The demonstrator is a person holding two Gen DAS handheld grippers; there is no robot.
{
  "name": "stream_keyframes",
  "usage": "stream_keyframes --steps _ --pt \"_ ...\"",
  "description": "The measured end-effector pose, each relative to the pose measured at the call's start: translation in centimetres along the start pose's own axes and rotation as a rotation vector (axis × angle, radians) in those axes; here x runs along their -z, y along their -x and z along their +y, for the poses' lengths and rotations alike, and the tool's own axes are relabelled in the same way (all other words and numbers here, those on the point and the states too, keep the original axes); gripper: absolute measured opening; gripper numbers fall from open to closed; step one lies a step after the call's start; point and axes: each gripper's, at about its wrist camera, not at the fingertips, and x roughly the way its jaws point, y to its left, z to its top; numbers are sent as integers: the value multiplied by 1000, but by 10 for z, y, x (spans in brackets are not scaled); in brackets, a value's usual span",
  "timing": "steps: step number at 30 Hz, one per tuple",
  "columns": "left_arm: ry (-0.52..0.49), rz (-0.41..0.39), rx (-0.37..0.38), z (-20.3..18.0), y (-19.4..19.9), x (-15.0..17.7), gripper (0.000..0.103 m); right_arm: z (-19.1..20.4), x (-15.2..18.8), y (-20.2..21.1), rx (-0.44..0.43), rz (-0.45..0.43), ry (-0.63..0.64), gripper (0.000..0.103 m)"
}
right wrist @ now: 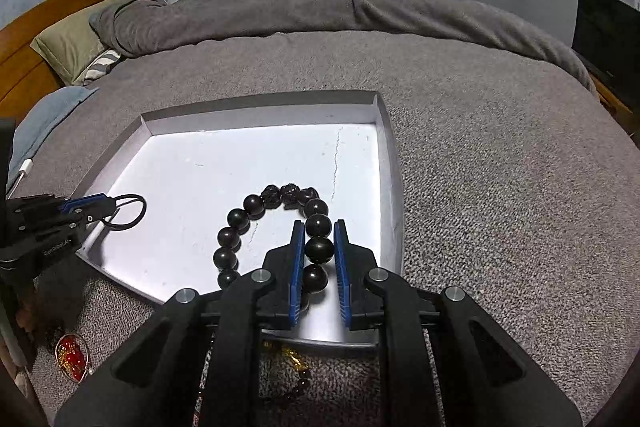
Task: Organize jewelry
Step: 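Carry both bracelets into the white tray and open both tools to release them, then withdraw both open tools from the tray back to the jewelry pile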
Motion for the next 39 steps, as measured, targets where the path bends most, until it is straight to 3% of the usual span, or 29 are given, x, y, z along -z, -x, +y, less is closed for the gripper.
stream_keyframes --steps 2,3,4,5,9,13,17,26,39 --pt "2 -15 18 0 3 1 32 0 -2 2 -20 -6 -11 22" --pt "4 -24 29 0 5 0 36 -1 -2 4 -23 -15 -16 38" --pt "8 -41 32 0 9 0 50 0 -3 8 -33 -33 -21 55" --pt "10 -57 27 0 13 1 65 2 -3 12 -47 -53 -26 60" --pt "-12 -157 4 -10 36 1 77 5 -5 30 -46 -127 -35 87" --pt "-3 -222 6 -15 54 3 88 3 -6 53 -52 -193 -57 97" --pt "-4 -255 -33 -22 65 4 93 -1 -2 74 -46 -230 -93 97" --pt "57 -240 -55 -20 87 29 95 -9 25 107 30 -313 -109 97" --pt "33 -240 -109 -20 109 79 95 -22 74 112 67 -241 -135 97"
